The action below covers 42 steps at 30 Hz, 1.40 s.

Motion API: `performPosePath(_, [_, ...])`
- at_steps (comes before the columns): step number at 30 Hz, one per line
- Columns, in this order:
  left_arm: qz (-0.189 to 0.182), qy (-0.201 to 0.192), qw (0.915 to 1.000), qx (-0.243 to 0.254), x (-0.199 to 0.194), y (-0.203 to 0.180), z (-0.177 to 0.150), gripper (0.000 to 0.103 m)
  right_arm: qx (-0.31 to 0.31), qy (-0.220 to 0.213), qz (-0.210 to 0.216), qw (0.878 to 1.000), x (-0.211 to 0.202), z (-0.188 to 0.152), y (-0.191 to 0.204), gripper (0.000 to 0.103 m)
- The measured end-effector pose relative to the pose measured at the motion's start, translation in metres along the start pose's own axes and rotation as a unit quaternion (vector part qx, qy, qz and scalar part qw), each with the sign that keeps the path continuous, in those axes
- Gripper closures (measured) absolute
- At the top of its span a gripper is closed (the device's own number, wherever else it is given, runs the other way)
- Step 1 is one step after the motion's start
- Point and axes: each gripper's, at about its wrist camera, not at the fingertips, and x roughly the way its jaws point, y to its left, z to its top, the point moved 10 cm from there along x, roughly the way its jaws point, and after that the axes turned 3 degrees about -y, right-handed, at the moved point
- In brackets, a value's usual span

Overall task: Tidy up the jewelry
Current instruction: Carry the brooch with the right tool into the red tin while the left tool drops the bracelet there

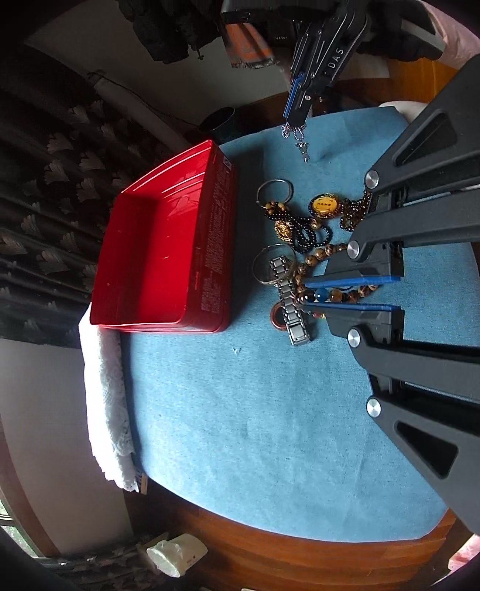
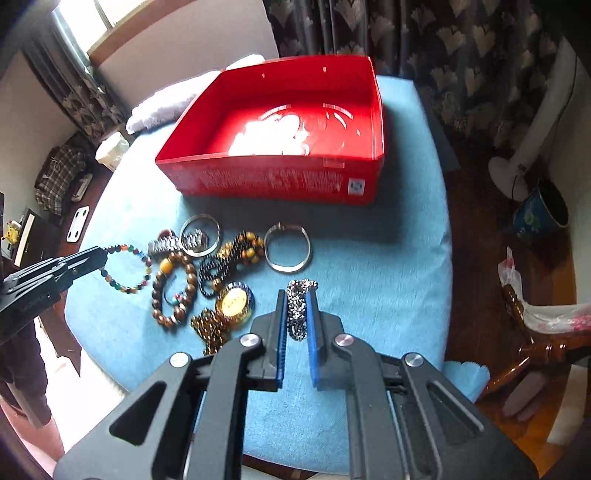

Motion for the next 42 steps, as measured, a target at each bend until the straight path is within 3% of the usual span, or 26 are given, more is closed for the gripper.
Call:
performPosePath(6, [-0.013, -0.029, 0.9994, 0.009, -0.011, -0.011, 0.032, 0.095, -0.014, -0.025, 0.009, 1.000, -0.017, 0.036, 0.005, 0.095])
performPosePath(13, [-0.026, -0.075, 0.9965, 0.029, -0.015, -0.032, 0.093, 0.095, -0.022, -0.065, 0.022, 0.997, -0.029, 0.097, 0.005, 0.095])
performPosePath(21, [-0.025, -0.075, 0.9959, 0.045, 0.031, -0.050, 0.149, 0.095, -0.010, -0.055, 0.031, 0.998, 0.011, 0.145, -0.005, 0.095])
performPosePath(30, [-0.004, -0.012, 0.9997, 0.023, 0.116, -0.032, 0.145, 0.095, 0.001, -0.011, 0.036, 0.999, 0.082, 0.152, -0.012, 0.094])
performPosePath(35, [0.002, 0.003, 0.9998, 0.020, 0.131, -0.027, 0.139, 0.095, 0.000, 0.006, 0.032, 0.999, 0.099, 0.148, -0.013, 0.091])
performPosePath(42, [-0.001, -0.001, 0.9998, 0.020, 0.122, -0.023, 0.135, 0.083, 0.004, -0.004, 0.028, 1.000, 0.090, 0.143, -0.018, 0.088])
